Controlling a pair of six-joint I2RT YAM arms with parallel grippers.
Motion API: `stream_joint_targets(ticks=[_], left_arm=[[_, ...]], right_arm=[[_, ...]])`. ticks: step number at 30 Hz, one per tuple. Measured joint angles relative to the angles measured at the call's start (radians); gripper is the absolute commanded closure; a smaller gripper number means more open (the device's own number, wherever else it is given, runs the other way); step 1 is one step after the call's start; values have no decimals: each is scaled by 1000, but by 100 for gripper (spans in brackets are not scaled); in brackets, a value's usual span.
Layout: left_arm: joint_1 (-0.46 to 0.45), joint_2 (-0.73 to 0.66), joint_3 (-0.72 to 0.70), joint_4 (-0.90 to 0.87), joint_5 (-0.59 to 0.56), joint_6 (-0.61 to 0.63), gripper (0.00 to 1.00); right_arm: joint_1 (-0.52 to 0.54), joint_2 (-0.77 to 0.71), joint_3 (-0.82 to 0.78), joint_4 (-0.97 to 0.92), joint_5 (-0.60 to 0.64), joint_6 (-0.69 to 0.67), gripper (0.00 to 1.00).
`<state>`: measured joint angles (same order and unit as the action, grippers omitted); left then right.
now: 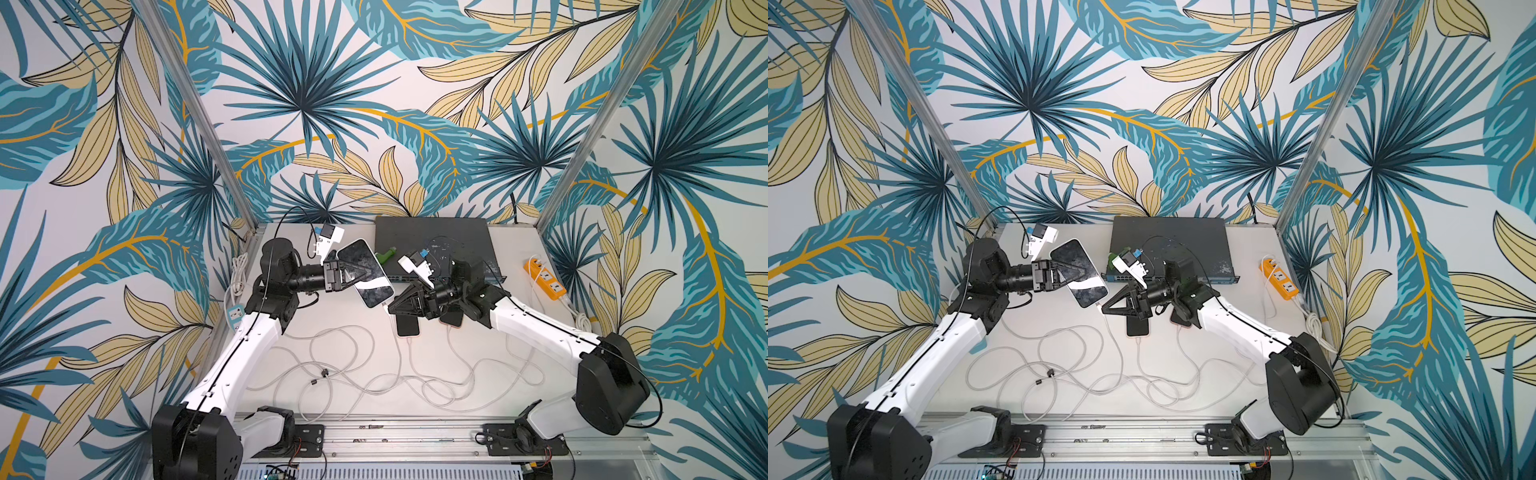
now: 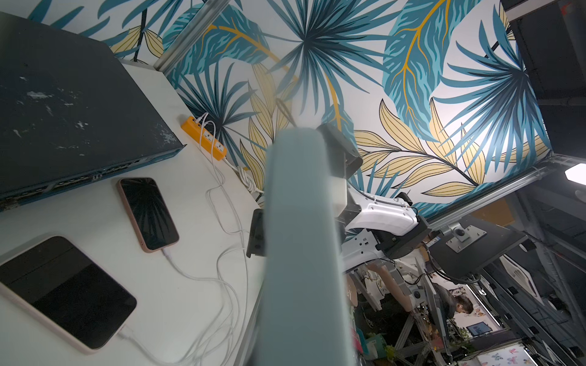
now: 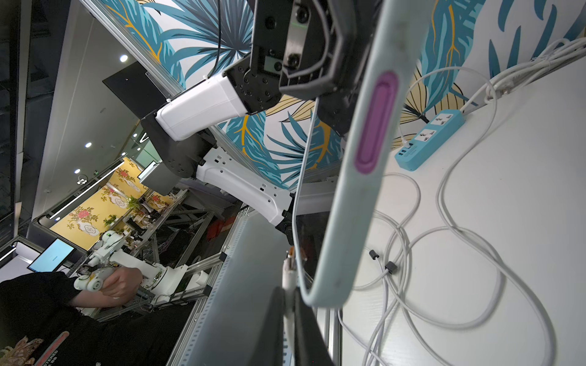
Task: Plug the charging cable into the phone
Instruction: Insert the charging cable into the phone.
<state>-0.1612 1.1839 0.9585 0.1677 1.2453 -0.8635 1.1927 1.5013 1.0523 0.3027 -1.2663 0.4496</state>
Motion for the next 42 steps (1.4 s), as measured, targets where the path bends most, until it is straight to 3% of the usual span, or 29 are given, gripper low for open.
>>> stream_joint_targets(ticks=[42], left_arm=[[-2,-2,0,-37,-3,41,100]], right_arm=[[-1,29,-22,51,-6,23,100]])
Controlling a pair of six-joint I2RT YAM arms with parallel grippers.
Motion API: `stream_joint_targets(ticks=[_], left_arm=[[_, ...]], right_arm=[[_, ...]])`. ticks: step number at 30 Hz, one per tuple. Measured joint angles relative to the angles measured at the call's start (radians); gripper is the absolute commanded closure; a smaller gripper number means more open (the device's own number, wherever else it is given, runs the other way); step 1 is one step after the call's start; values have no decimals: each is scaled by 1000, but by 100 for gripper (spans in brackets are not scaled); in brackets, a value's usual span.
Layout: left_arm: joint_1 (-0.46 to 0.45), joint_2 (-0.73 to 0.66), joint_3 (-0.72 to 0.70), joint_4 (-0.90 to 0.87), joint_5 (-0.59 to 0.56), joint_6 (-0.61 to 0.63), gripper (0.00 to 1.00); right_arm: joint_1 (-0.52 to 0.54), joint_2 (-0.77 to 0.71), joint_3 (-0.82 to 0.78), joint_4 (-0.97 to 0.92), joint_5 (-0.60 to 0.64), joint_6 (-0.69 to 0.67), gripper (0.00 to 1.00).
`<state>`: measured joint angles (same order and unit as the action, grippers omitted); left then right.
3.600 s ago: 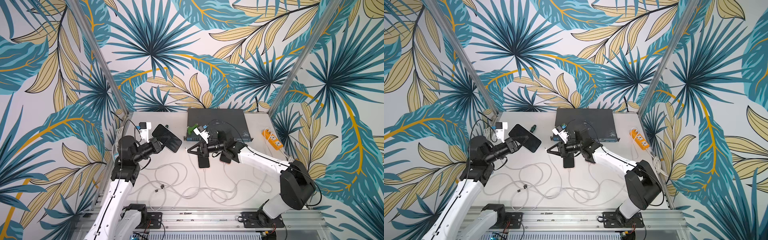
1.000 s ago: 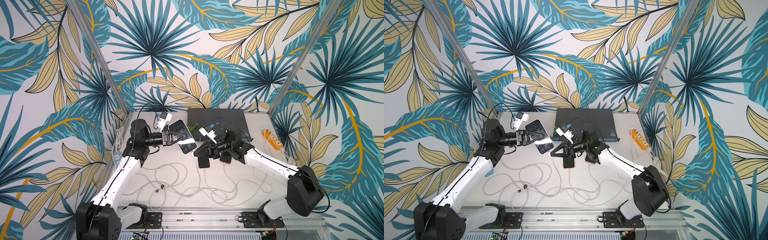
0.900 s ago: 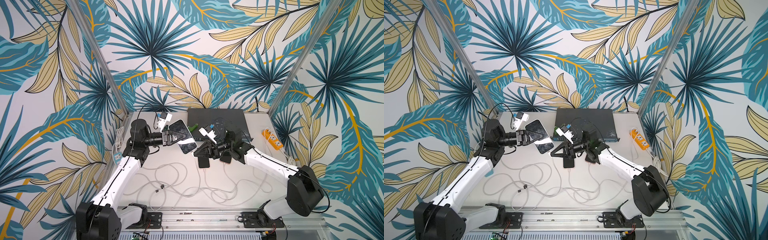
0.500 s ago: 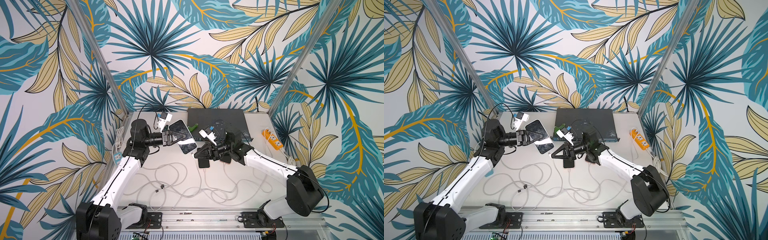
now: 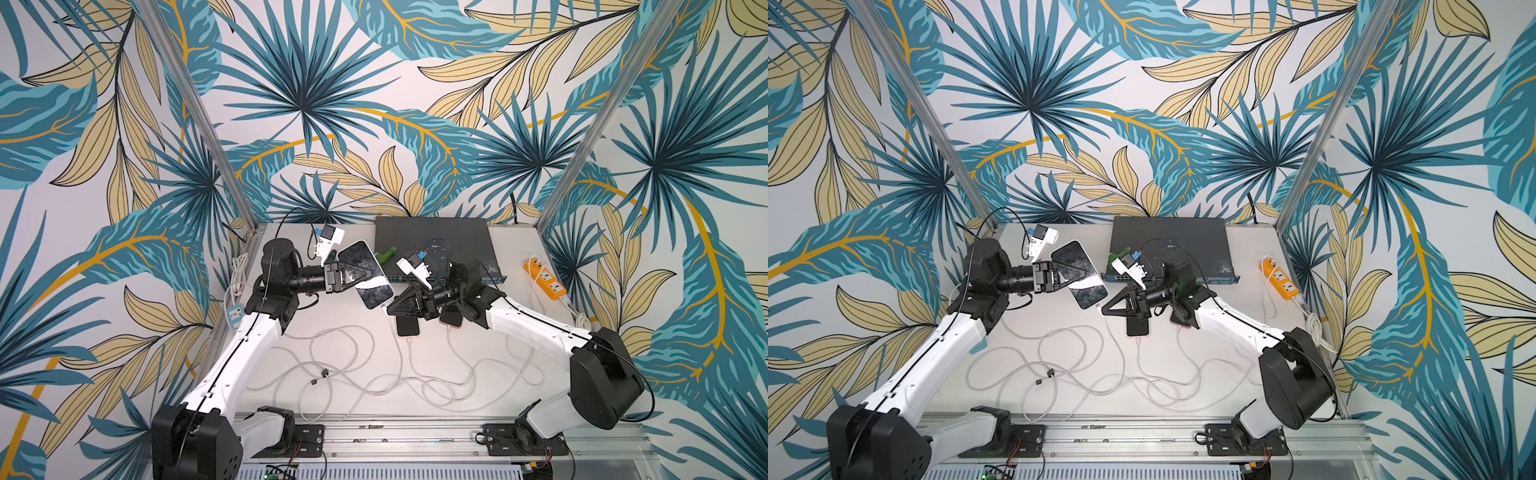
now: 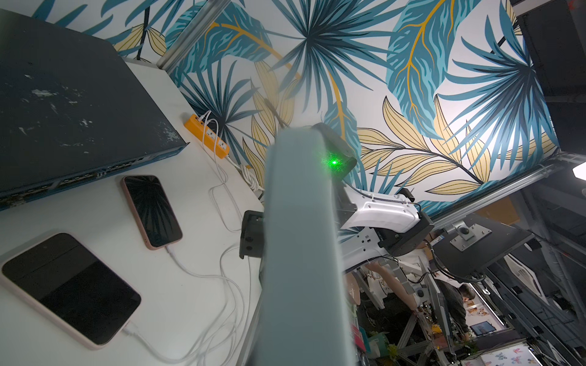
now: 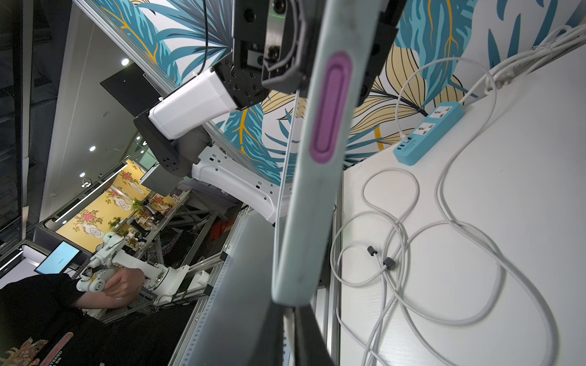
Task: Plug the charging cable into the phone
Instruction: Insert the charging cable into the phone.
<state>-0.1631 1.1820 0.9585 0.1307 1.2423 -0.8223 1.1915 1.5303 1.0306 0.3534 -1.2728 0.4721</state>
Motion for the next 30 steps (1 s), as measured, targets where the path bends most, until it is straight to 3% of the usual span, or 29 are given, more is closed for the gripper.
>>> stream_joint_targets(ticks=[30], left_arm=[[-2,0,15,-69,0,55,100]], right_arm=[[0,-12,-2,-38,0,-8,100]])
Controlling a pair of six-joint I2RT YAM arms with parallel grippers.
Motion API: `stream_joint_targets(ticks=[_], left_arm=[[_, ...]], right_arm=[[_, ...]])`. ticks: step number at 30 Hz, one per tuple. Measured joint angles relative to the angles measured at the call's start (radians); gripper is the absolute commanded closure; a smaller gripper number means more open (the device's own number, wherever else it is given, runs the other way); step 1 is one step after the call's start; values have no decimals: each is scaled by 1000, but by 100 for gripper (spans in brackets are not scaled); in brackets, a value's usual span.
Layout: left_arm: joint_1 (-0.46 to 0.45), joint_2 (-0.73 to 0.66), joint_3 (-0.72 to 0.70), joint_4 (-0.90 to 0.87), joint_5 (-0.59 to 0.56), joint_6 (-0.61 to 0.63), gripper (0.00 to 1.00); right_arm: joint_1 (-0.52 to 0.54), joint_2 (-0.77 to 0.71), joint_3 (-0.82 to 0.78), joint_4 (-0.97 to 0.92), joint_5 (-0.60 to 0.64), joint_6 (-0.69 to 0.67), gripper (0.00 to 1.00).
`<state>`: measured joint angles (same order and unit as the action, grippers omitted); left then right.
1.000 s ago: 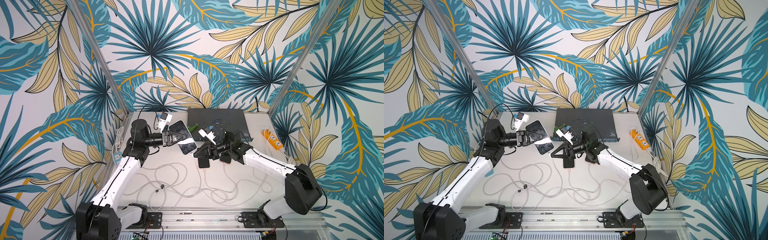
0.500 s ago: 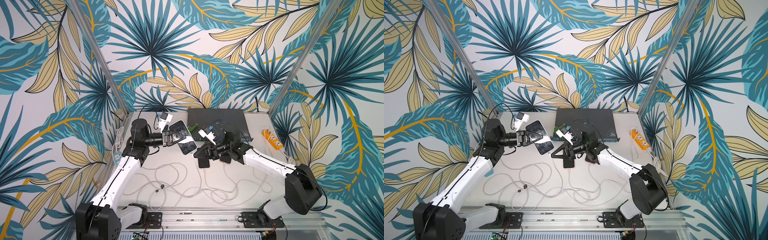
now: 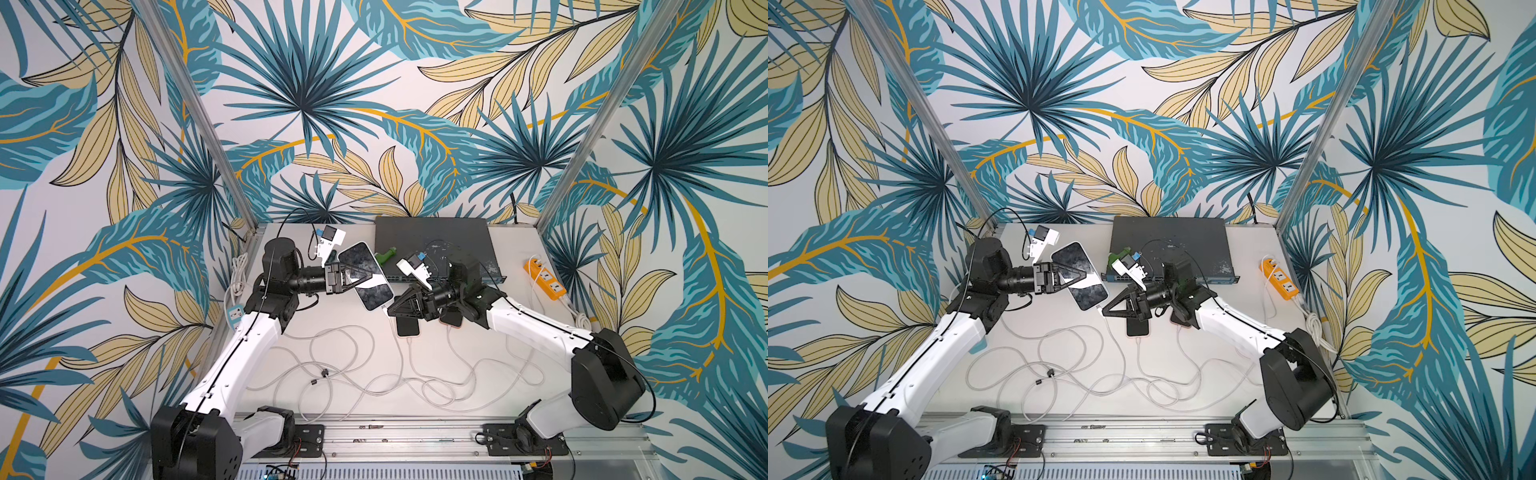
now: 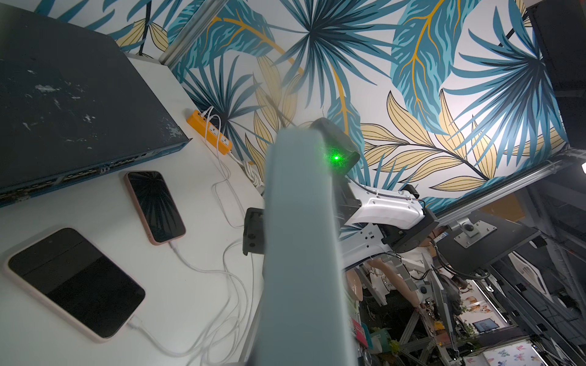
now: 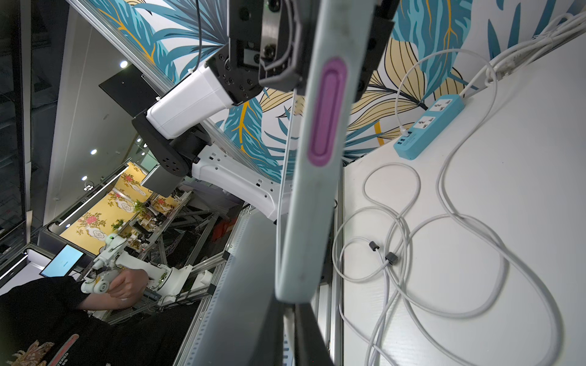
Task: Plug the charging cable into the phone
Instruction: Insert the charging cable into the phone.
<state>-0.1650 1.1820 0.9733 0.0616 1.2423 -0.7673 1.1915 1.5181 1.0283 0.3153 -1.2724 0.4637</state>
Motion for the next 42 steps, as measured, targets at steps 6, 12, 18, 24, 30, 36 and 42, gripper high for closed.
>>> stream_joint_targets(ticks=[6,12,18,24,30,36,42], left_arm=[[0,-4,0,-5,-1,10,100],[0,-5,0,-7,-1,18,100],[0,-6,0,-7,-1,19,100],[0,-6,0,-7,-3,20,100],[-3,-6,0,-7,-6,23,100],[-3,-6,0,-7,-8,31,100],[-5,-10,0,-7,-10,39,100]], right_arm=[[0,-8,-2,0,0,0,100],[0,-7,-2,1,0,1,100],[0,-7,-2,2,0,5,100],[0,-3,-2,11,1,14,100],[0,8,-1,26,3,20,100],[0,10,0,28,4,20,100],[0,10,2,27,3,20,100]])
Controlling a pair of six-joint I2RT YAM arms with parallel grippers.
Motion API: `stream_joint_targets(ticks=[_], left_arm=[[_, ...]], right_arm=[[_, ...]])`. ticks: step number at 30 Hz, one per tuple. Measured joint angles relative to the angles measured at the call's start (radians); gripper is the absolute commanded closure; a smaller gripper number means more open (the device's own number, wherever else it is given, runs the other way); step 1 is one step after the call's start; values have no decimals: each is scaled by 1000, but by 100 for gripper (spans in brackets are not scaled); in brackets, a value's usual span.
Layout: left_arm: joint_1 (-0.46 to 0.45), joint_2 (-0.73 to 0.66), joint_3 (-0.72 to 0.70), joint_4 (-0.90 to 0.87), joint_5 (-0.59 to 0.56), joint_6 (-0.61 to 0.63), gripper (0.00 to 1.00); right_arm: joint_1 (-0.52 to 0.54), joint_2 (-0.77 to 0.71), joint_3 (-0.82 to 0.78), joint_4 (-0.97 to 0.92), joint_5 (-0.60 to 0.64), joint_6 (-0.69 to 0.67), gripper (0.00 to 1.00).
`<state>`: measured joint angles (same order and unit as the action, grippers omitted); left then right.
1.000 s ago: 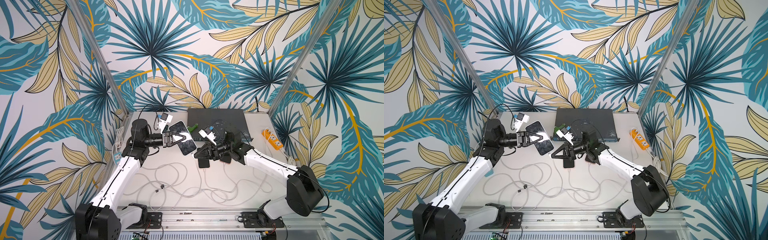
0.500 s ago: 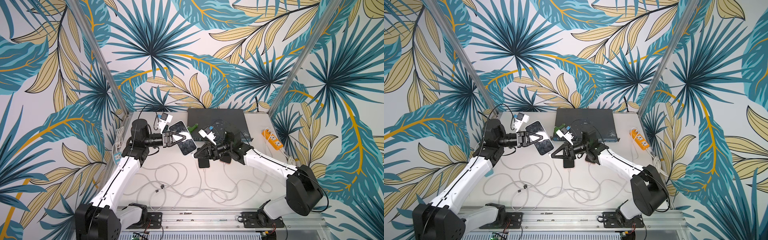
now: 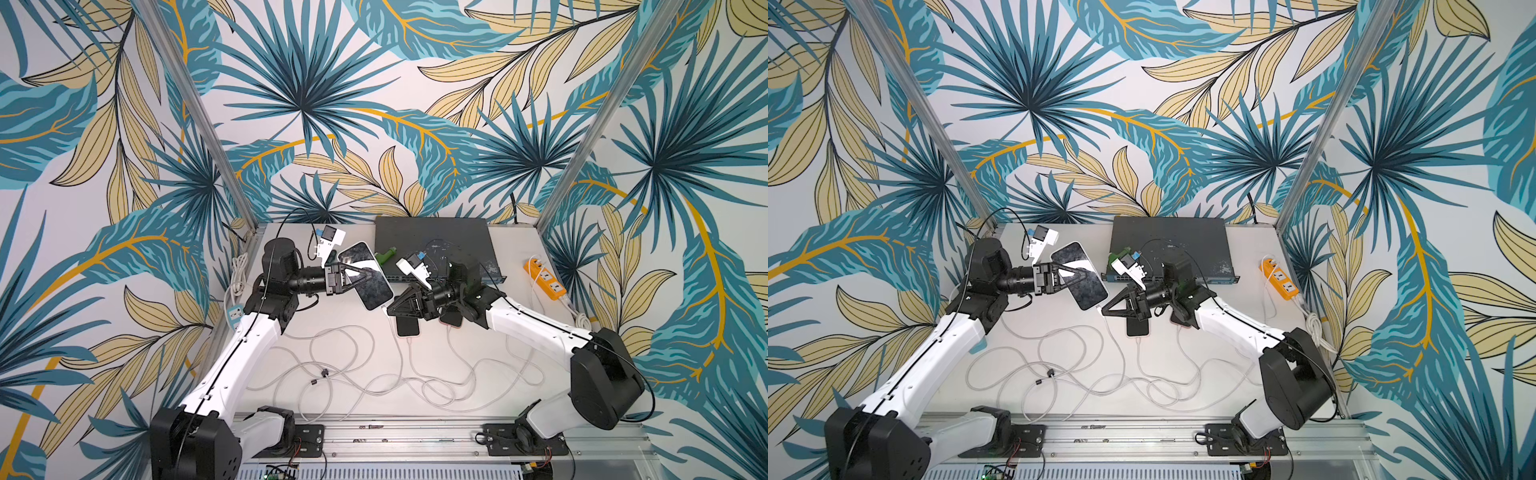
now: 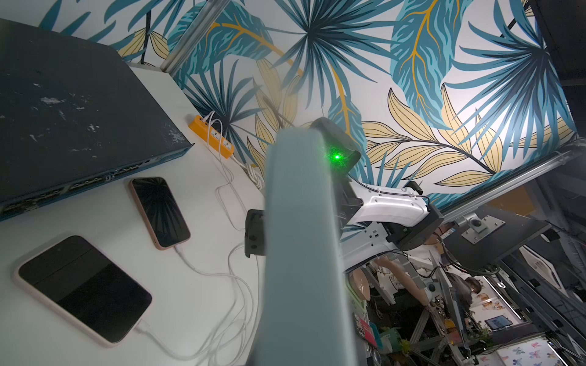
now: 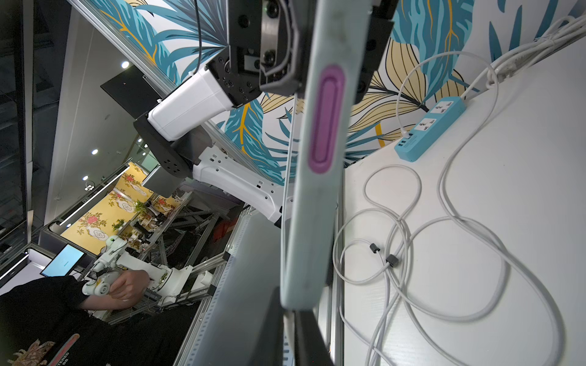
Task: Plug the charging cable into the phone
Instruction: Insert the charging cable into the phone.
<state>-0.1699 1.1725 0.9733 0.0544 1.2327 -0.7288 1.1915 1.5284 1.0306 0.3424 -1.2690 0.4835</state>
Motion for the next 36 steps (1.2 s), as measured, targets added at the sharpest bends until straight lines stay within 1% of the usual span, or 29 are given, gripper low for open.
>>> stream_joint_targets(ticks=[8,36], left_arm=[[-5,-27,0,-13,-20,26,100],[-19,-26,1,-30,-50,61,100]], right_arm=[[0,0,8,5,-7,15,100],[-8,28,35,19,-23,52,100]])
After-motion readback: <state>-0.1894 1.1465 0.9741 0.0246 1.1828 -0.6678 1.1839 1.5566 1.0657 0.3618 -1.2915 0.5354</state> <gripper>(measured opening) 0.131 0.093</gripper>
